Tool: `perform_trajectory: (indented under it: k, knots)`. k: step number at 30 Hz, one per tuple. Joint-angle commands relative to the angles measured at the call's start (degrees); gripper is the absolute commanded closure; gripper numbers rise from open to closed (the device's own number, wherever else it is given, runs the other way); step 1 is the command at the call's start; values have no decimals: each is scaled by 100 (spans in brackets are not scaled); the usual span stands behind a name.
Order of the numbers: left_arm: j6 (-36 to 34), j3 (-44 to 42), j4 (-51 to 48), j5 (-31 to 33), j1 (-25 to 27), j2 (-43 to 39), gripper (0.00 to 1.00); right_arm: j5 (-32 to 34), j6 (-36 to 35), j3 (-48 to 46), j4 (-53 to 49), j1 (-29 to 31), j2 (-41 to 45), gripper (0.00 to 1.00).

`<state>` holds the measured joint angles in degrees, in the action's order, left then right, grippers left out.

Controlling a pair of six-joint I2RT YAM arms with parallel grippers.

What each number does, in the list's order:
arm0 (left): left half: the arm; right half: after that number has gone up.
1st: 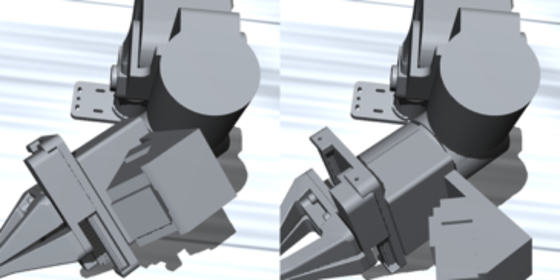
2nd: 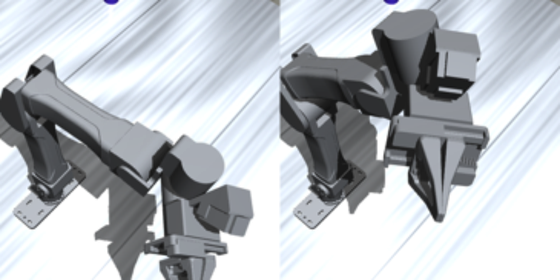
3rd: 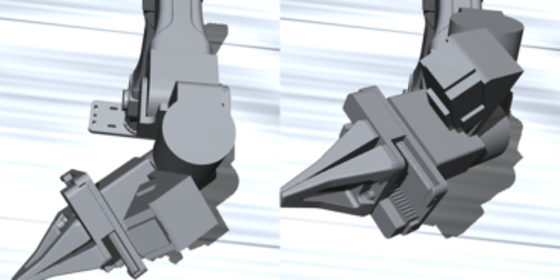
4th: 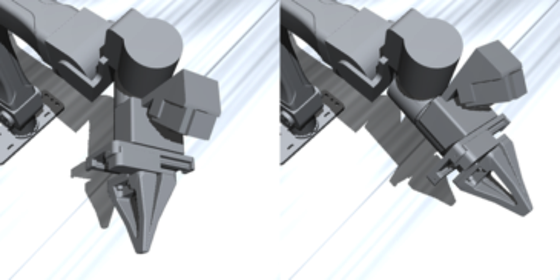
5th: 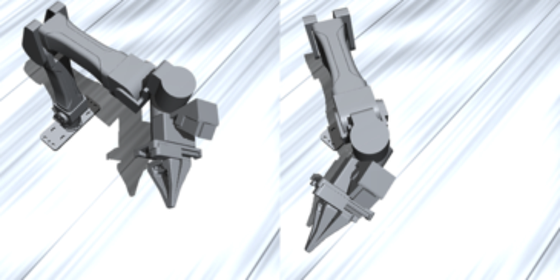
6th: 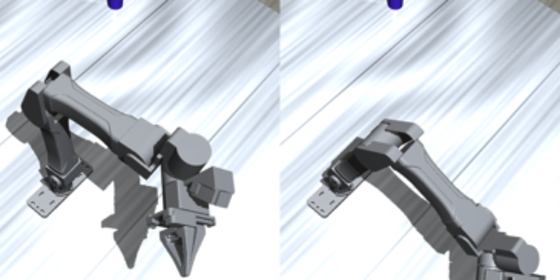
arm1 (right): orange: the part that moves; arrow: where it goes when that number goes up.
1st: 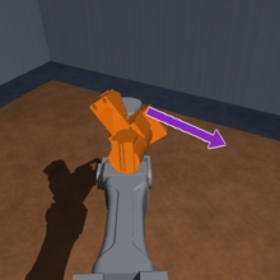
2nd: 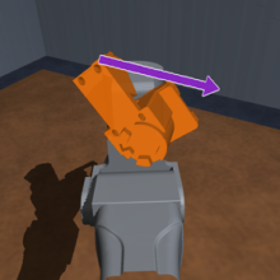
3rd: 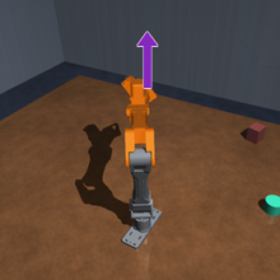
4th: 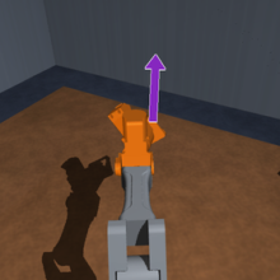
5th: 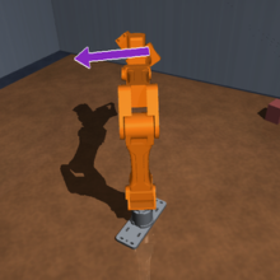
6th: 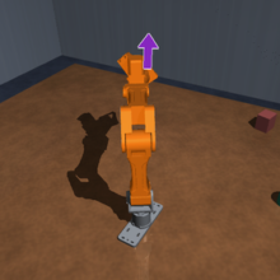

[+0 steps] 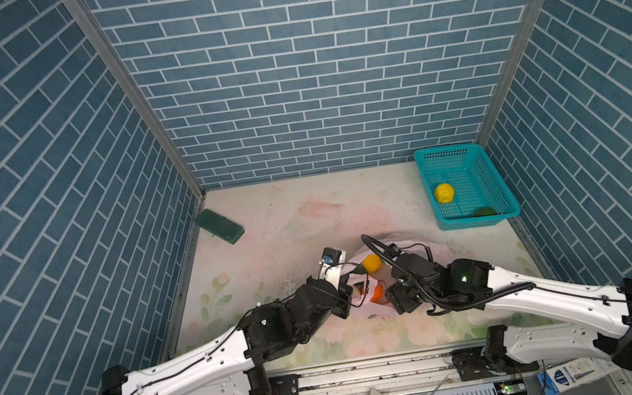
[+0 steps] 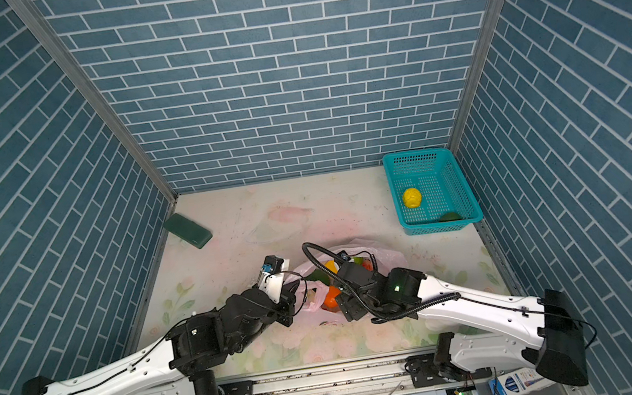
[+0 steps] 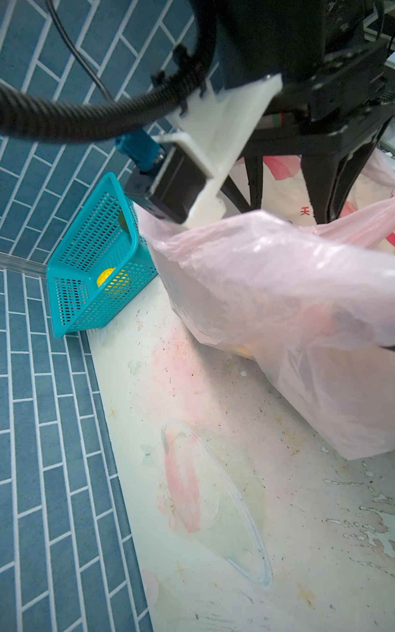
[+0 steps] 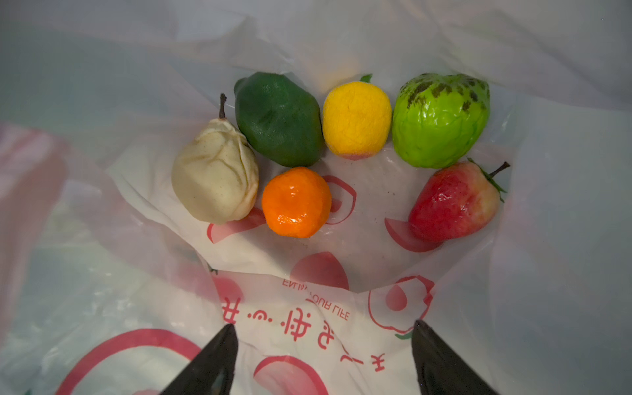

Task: Untie the knot of the plastic bag and take out the fruit
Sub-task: 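Move the right gripper back over the bag opening, then lower the right gripper into the bag onto the yellow lemon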

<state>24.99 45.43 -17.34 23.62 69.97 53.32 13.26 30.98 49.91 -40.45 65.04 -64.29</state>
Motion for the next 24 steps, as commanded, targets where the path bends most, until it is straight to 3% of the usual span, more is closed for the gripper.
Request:
perform_trajectory:
  k: [1, 8, 17, 20, 24]
  knots:
    - [-29, 194, -55, -46, -43, 28, 100, -80, -163, -233, 130, 36, -153, 21]
    - [-96, 194, 47, -253, -42, 81, 100, -312, -66, 39, 440, -97, -889, 20]
    - [-215, 85, 14, -849, -28, 244, 100, -686, 605, 378, 1459, -692, -1675, 16]
    - [-199, 2, -11, -968, -19, 249, 100, -70, 1079, 408, 1815, -754, -1760, 14]
    - [-185, -68, -110, -1023, -4, 299, 100, 1321, 1917, 169, 1886, -771, -1580, 10]
